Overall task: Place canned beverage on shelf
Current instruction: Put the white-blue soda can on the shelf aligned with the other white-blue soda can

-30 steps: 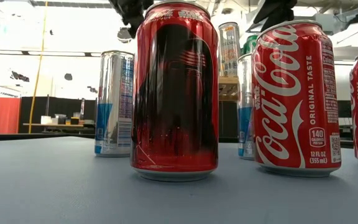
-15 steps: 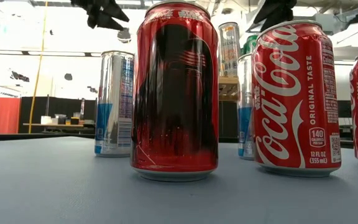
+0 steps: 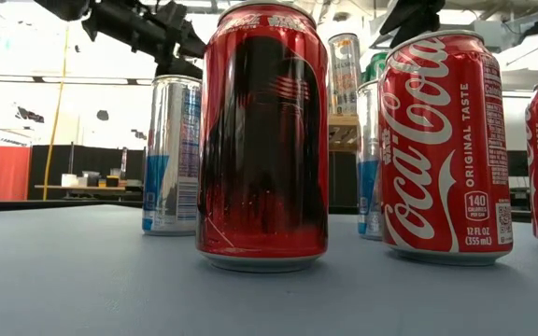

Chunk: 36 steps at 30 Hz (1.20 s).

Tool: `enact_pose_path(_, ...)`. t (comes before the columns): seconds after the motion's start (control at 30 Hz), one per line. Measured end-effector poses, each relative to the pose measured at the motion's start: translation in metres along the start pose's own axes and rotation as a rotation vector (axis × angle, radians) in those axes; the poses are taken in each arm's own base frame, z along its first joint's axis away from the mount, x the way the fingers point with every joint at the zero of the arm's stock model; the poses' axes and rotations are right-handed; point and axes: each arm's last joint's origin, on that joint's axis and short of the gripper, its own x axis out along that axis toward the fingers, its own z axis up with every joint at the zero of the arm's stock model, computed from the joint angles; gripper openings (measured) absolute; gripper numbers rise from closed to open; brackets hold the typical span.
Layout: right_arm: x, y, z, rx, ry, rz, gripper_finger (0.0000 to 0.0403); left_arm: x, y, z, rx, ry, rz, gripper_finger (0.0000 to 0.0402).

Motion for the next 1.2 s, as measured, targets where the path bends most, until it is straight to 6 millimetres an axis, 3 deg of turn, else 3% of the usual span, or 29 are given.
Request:
enact_pose_path(0.23, 0.0, 0.0, 0.0, 0.008, 0.0, 0.0, 0.024, 0.017, -0.007, -0.009, 0.05, 0.033, -0.02, 0.0311)
enact_pose_path(0.57, 0.0, 0.0, 0.0, 0.003, 0.001, 0.0, 0.024, 0.018, -0.023, -0.011, 0.011, 0.047, -0.033, 0.031)
enact_pose_path(0.8, 0.0, 0.0, 0.0, -0.001, 0.001, 0.0, 0.024, 0.019, -0.026, -0.007, -0.131, 0.009, -0.045, 0.031)
enact_pose_path(1.2, 0.0, 0.0, 0.0, -0.001, 0.001, 0.0, 0.024, 0.019, -0.027, 0.001, -0.087, -0.064, -0.112, 0.0315)
